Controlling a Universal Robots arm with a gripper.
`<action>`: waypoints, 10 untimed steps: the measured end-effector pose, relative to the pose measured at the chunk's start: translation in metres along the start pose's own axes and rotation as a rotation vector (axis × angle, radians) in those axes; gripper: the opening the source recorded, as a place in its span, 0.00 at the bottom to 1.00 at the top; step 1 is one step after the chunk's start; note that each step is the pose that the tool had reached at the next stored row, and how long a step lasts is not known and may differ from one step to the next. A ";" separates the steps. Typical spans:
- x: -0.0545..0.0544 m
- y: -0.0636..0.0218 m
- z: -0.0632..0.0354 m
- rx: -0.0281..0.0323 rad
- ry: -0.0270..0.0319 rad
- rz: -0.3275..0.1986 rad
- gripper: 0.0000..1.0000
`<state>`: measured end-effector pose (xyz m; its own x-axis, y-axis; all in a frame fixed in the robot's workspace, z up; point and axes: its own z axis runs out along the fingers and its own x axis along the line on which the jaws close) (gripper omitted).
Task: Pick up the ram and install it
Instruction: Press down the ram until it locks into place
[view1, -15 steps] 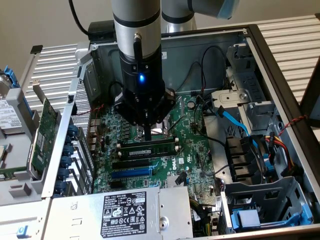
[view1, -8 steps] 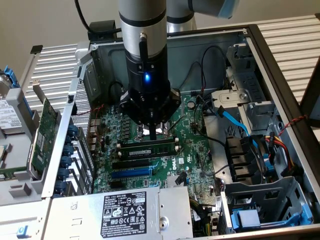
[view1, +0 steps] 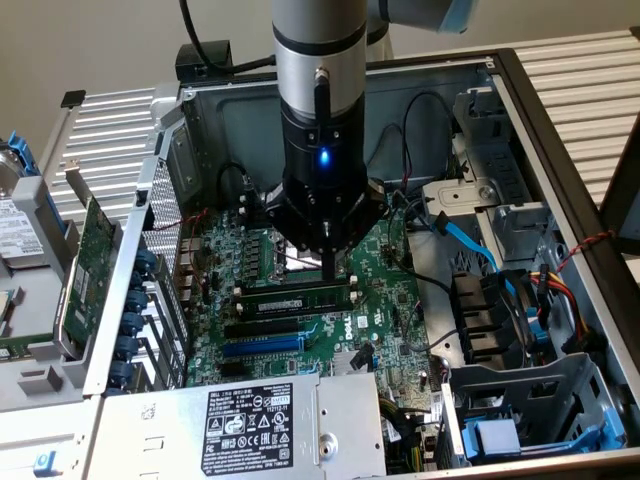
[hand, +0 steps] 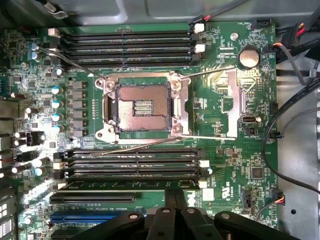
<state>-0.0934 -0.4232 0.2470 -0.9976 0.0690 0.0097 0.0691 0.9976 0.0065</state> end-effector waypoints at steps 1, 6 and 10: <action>0.000 -0.0004 0.0017 0.0000 -0.0010 0.000 0.10; -0.002 -0.0004 0.0079 -0.0006 -0.0088 0.000 0.10; -0.002 -0.0005 0.0114 -0.0008 -0.0122 0.000 0.10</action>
<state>-0.0917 -0.4237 0.2356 -0.9976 0.0689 -0.0025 0.0689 0.9976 0.0073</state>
